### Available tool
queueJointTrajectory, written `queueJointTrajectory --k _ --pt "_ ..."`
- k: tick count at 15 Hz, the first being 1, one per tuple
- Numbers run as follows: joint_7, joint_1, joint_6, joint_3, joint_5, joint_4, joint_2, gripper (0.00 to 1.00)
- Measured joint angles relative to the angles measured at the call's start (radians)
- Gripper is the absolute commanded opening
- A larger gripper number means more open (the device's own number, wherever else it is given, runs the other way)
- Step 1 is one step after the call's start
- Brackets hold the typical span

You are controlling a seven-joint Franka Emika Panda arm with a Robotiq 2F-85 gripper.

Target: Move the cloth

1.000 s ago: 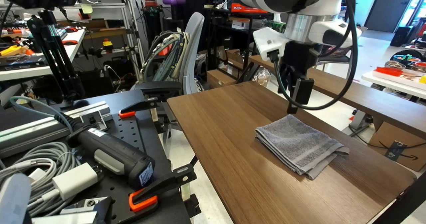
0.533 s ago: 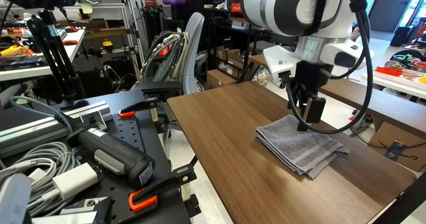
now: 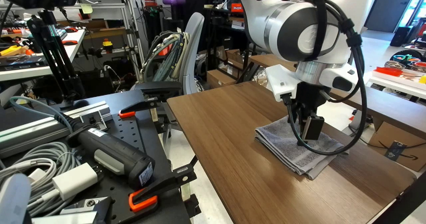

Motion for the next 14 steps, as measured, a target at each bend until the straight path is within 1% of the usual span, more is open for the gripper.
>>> queueJointTrajectory --k 5,8,14 --pt "0.0 0.003 0.0 0.0 -0.002 0.044 0.067 1.0" --pt "0.0 0.011 0.0 0.0 -0.009 0.054 0.079 1.0" --pt "-0.004 0.067 0.01 0.0 -0.035 0.038 0.079 1.0"
